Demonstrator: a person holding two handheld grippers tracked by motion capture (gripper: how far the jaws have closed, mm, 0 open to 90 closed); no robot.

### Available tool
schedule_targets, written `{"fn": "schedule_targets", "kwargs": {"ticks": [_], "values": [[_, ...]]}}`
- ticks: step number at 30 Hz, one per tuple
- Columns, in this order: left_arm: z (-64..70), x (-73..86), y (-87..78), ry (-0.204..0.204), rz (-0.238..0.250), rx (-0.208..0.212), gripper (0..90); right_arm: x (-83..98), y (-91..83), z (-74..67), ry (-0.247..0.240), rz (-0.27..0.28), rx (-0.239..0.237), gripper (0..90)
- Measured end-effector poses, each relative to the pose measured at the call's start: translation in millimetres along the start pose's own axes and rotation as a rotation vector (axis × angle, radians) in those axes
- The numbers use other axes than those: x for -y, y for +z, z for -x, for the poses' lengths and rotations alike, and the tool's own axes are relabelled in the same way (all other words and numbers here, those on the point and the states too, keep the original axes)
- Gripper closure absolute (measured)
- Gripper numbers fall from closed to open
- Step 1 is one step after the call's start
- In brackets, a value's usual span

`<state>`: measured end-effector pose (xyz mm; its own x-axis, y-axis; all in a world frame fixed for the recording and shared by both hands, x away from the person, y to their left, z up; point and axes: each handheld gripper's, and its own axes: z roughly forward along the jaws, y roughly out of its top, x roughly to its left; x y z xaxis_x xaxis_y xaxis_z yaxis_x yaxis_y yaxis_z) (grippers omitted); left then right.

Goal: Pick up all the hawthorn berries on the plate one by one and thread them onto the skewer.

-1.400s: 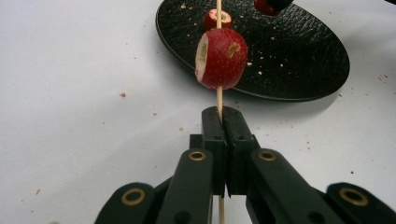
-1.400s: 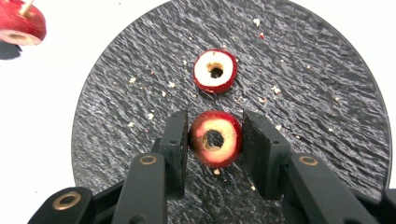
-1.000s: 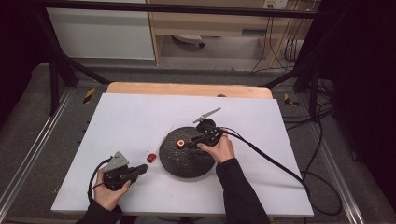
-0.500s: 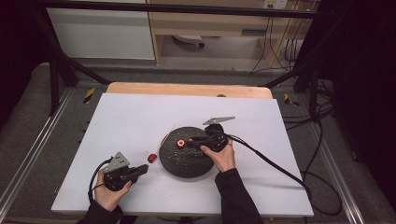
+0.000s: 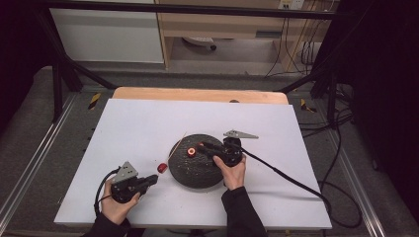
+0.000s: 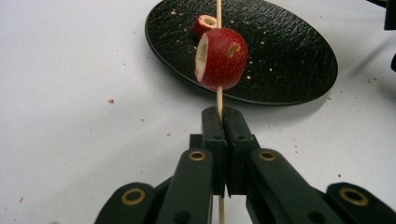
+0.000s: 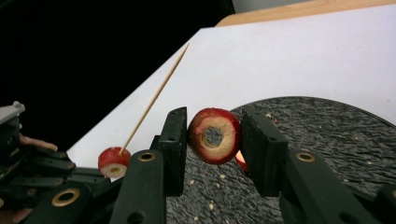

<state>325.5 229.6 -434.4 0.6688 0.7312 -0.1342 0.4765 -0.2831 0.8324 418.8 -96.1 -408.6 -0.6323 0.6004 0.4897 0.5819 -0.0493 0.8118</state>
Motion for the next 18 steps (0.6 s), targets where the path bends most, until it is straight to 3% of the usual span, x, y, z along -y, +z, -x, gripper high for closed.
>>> {"fn": "schedule_targets", "kwargs": {"ticks": [18], "values": [[3.9, -0.5, 0.0, 0.000, 0.014, -0.002, 88.8, 7.6, 4.9, -7.4, 0.072, 0.240, -0.007, 63.1]]}}
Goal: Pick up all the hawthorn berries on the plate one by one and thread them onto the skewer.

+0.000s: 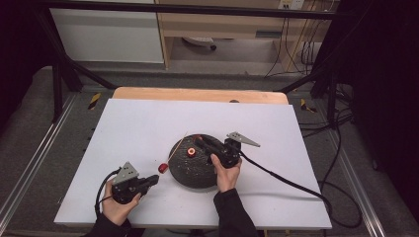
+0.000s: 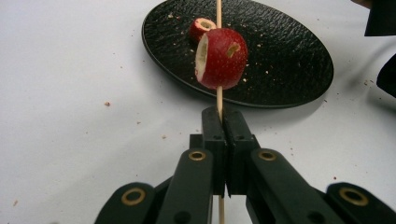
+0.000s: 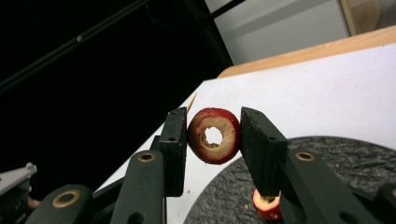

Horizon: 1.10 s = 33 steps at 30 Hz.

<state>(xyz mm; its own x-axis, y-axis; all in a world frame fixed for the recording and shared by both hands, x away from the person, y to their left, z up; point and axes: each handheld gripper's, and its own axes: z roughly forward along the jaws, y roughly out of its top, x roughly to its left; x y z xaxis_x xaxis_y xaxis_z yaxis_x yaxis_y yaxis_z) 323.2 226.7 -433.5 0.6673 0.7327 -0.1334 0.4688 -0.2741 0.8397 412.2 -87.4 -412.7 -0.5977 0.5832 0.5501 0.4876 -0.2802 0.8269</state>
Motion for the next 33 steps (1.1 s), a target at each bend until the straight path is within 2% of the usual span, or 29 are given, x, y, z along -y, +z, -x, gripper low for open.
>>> {"fn": "schedule_targets", "kwargs": {"ticks": [12, 25, 33], "values": [[4.2, -0.7, 0.7, 0.000, 0.011, 0.000, 88.8, -7.9, 0.9, 0.5, 0.044, 0.107, 0.004, 63.2], [14.4, -0.8, 4.3, 0.006, 0.025, -0.001, 88.8, -13.2, 3.9, 4.3, 0.101, 0.164, -0.007, 63.2], [24.5, -6.3, 10.5, 0.008, 0.031, -0.001, 88.8, -19.2, 2.4, 5.1, 0.121, 0.202, -0.027, 63.3]]}}
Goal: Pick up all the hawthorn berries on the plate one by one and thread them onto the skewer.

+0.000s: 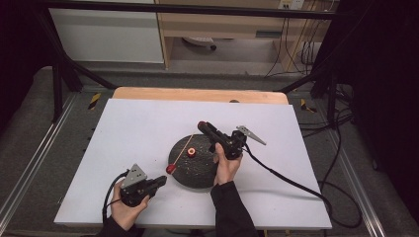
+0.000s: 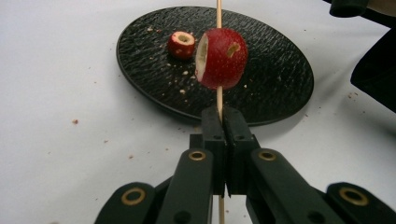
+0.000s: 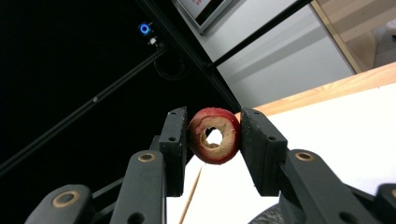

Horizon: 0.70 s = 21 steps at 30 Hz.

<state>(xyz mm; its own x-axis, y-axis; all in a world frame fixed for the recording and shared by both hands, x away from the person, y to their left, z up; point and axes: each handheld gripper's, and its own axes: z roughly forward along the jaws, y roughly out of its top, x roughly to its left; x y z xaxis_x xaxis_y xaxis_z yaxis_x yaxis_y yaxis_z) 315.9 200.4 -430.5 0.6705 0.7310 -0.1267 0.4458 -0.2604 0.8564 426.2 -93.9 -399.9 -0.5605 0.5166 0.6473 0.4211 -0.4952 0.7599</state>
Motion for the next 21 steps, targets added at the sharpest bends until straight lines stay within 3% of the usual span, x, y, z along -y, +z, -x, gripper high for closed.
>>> {"fn": "schedule_targets", "kwargs": {"ticks": [21], "values": [[13.9, -13.9, 9.6, -0.002, 0.030, 0.011, 88.8, -5.6, -0.7, -1.2, 0.041, 0.058, -0.023, 63.3]]}}
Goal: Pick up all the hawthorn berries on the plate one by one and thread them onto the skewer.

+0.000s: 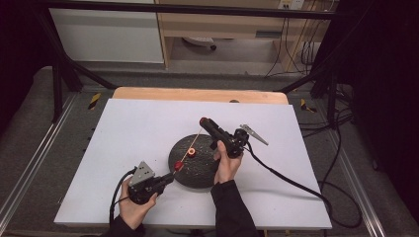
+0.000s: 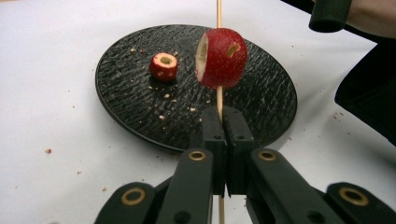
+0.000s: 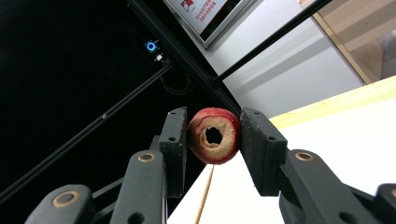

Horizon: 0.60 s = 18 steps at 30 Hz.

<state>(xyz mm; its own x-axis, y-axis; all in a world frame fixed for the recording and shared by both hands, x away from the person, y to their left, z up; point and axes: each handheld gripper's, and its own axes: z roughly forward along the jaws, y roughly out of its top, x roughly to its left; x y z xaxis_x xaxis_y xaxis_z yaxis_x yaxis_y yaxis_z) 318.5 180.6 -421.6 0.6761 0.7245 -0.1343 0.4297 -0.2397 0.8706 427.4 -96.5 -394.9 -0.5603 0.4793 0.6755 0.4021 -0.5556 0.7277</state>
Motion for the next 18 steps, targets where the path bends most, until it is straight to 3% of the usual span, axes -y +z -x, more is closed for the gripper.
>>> {"fn": "schedule_targets", "kwargs": {"ticks": [18], "values": [[9.0, -6.9, 9.2, -0.031, 0.035, -0.028, 88.8, 6.3, 0.4, 0.9, 0.020, 0.006, -0.019, 63.3]]}}
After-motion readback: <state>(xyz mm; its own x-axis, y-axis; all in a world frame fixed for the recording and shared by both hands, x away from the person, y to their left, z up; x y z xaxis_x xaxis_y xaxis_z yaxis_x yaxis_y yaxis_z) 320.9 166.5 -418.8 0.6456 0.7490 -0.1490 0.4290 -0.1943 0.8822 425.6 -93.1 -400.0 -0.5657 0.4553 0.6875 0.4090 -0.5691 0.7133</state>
